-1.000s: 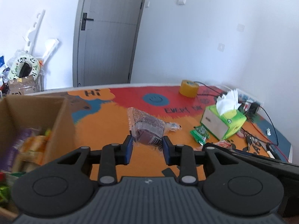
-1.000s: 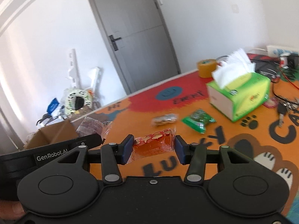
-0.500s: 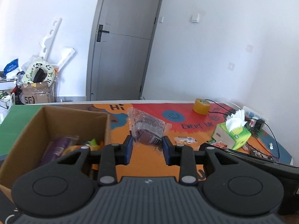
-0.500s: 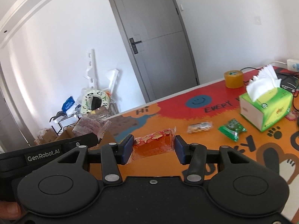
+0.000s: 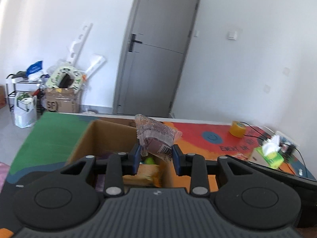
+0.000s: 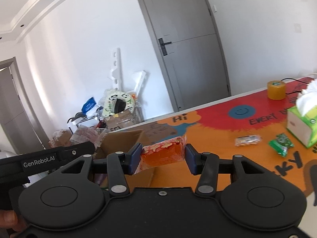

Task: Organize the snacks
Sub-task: 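Carry the wafer bag and bread bag over the box with both tools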

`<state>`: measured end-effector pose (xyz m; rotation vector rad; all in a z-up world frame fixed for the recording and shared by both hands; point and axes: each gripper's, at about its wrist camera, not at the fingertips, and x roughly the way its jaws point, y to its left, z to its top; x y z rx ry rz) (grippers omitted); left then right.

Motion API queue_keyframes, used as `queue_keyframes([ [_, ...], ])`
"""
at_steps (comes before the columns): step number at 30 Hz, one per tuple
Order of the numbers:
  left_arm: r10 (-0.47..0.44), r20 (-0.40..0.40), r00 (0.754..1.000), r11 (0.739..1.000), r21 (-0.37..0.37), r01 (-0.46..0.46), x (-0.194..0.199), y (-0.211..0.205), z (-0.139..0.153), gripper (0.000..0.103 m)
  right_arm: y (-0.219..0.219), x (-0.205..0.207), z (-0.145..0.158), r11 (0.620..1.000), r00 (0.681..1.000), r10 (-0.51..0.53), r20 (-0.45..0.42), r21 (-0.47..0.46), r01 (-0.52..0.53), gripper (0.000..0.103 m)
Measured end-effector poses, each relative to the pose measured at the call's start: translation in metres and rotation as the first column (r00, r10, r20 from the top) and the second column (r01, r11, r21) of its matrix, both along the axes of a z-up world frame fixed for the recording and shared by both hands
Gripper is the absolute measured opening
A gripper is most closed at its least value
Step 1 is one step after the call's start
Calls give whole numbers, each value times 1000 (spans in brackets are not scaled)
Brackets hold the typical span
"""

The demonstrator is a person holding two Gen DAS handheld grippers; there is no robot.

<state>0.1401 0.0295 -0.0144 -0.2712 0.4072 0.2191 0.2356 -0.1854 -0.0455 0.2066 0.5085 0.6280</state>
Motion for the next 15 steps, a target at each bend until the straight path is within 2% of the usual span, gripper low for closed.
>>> queue_keyframes([
  [5, 44, -5, 999, 999, -17, -44, -3, 23, -1, 32, 19, 1, 1, 1000, 1000, 29, -1, -9, -29, 48],
  [15, 72, -41, 997, 995, -60, -74, 3, 53, -12, 35, 54, 4, 5, 997, 998, 67, 2, -38, -67, 48],
])
